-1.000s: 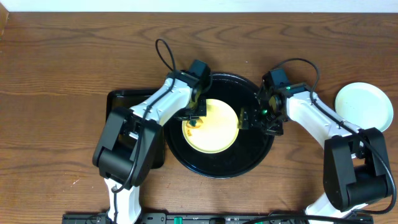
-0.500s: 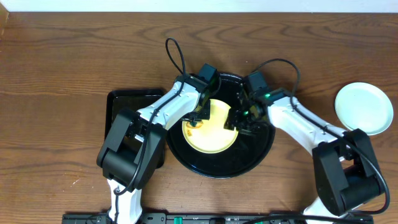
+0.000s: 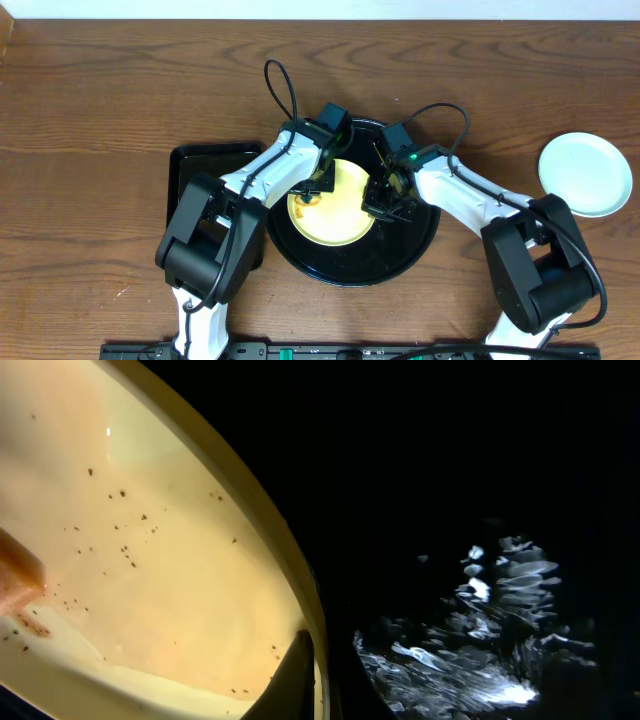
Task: Clean dirty plates on tray and stack at the side
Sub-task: 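Keep scrubbing the plate with the sponge while right gripper holds rim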
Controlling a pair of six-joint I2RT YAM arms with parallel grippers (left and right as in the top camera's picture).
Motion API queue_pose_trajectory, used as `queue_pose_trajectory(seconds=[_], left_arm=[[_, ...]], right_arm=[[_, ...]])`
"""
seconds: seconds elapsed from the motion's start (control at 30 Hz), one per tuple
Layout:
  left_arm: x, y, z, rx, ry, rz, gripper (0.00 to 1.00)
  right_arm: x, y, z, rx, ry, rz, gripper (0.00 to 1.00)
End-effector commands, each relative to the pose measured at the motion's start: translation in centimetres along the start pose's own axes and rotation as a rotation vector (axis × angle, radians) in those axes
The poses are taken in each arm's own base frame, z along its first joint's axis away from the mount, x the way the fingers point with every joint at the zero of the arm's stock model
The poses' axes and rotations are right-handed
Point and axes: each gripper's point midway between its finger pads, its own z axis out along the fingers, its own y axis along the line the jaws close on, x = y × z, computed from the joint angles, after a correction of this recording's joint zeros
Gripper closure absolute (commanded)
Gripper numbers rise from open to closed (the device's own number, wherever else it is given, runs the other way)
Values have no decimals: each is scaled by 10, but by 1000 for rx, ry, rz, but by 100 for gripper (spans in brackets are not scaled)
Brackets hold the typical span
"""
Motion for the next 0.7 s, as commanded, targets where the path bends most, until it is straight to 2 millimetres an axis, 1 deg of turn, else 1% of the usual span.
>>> queue_pose_trajectory(seconds=[0.0, 0.2, 0.3, 0.43, 0.5, 0.6, 0.67], left_arm=[[49, -2, 43, -13, 193, 45, 93], [50, 1, 40, -22, 203, 66, 93], [46, 5, 37, -50, 192, 83, 92], [34, 18, 28, -138, 148, 95, 93], [25, 23, 20, -184, 124, 104, 93], [13, 26, 6, -230, 90, 113, 93], [6, 23, -2, -231, 72, 124, 92]], right_arm=[[21, -12, 44, 63, 93, 17, 99], [17, -15, 43, 66, 86, 25, 98], [15, -19, 41, 70, 88, 34, 98], [11, -24, 40, 72, 90, 37, 98], [10, -25, 39, 71, 90, 33, 99], [9, -26, 39, 70, 88, 34, 98], [8, -26, 38, 69, 88, 34, 99]])
